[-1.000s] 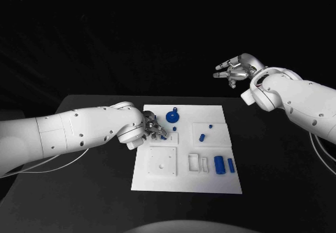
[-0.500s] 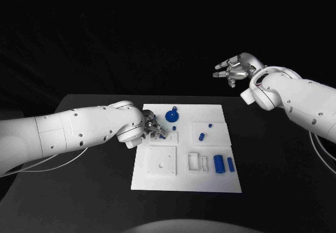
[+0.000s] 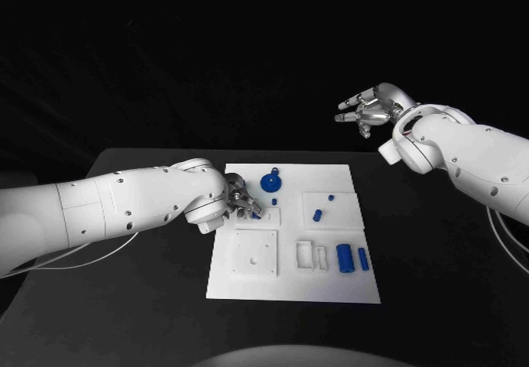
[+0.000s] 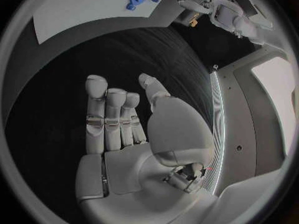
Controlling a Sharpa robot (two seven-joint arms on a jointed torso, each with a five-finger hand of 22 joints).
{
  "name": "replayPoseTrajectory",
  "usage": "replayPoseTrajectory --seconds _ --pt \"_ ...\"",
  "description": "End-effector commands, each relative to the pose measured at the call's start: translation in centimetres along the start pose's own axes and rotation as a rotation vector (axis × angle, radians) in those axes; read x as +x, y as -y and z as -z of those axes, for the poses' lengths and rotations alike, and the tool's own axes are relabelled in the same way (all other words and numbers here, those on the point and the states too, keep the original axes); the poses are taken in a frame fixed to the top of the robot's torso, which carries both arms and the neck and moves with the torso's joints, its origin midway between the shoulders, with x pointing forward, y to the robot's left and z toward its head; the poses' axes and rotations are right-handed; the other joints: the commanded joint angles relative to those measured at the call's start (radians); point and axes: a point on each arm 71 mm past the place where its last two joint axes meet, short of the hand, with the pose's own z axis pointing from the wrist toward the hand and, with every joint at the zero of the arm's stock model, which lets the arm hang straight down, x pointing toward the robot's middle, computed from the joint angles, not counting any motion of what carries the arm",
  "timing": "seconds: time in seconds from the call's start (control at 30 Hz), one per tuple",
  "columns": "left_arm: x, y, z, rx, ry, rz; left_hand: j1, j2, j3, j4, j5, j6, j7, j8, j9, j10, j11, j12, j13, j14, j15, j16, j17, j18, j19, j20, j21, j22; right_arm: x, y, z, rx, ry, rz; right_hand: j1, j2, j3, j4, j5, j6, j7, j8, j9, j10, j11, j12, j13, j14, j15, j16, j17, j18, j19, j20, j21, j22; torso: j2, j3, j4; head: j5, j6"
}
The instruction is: Assemble the parts on the task board
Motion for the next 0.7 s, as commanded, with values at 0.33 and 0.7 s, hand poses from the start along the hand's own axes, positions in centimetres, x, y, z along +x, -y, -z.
replayPoseTrajectory --seconds 0.33,0.7 --pt "0.65 -0.08 -0.32 -0.019 -0.029 -0.029 -0.002 0.014 0.003 0.004 -0.003 0.224 -0.145 0.006 0.804 0.043 -0.007 0.006 -0.001 0.003 0.006 0.004 -0.001 -0.015 0.001 -0.004 0.0 0.106 0.23 -0.18 -0.06 -0.008 -0.018 0.007 -0.009 -0.001 0.004 0.001 0.006 0.005 0.003 -0.003 -0.001 -0.008 -0.001 0.003 -0.001 -0.007 0.001 0.004 0.0 0.019 0.042 0.004 -0.005 0.053 0.0 0.0007 -0.0003 0.0 -0.001" --pt "0.76 0.08 -0.48 -0.024 -0.043 -0.041 -0.001 0.013 0.003 0.005 -0.004 0.224 -0.145 0.007 0.804 0.044 -0.007 0.007 -0.002 0.003 0.006 0.004 -0.002 -0.016 0.001 -0.005 -0.001 0.106 0.34 -0.2 -0.12 -0.008 -0.021 0.006 -0.011 -0.001 0.008 -0.003 0.007 0.006 0.003 -0.003 -0.001 -0.008 -0.001 0.003 -0.001 -0.007 0.001 0.003 -0.001 0.019 0.042 0.004 -0.004 0.053 0.0 0.001 -0.0003 0.001 -0.005"
